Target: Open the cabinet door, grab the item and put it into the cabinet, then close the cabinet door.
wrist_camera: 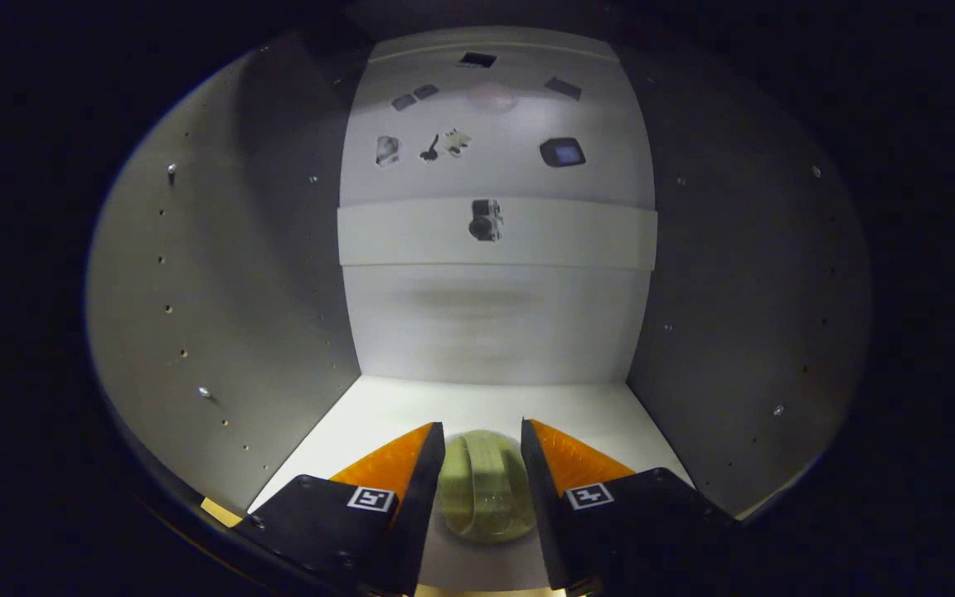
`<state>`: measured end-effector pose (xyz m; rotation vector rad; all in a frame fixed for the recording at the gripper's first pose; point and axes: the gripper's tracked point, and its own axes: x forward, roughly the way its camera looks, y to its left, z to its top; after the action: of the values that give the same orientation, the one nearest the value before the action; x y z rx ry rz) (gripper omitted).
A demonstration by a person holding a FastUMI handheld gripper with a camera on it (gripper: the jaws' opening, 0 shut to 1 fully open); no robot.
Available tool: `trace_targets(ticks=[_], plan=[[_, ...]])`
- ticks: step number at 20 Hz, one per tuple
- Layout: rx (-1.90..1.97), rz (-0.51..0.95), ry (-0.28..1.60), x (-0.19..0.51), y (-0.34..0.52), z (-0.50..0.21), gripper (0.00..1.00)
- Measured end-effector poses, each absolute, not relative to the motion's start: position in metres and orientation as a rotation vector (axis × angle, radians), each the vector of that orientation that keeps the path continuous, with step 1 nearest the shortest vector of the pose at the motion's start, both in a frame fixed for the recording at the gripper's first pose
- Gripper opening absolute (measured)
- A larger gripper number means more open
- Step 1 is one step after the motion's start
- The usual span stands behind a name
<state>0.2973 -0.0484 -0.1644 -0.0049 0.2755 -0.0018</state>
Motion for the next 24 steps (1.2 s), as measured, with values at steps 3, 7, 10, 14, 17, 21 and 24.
trace_targets(ticks=[3, 7, 10, 14, 17, 21, 24], plan=[[-0.029, 0.013, 0.23, 0.284, -0.042, -0.144, 0.62], [-0.026, 0.032, 0.185, 0.254, -0.03, -0.115, 0.97], [-0.046, 0.02, 0.163, 0.225, -0.028, -0.099, 0.98], [-0.056, 0.008, 0.091, 0.171, -0.024, -0.067, 0.98], [-0.085, 0.001, 0.08, 0.126, -0.021, -0.062, 0.98], [-0.112, -0.032, 0.051, 0.063, -0.022, -0.054, 0.98], [-0.122, -0.03, 0.038, 0.011, -0.017, -0.048, 0.98]])
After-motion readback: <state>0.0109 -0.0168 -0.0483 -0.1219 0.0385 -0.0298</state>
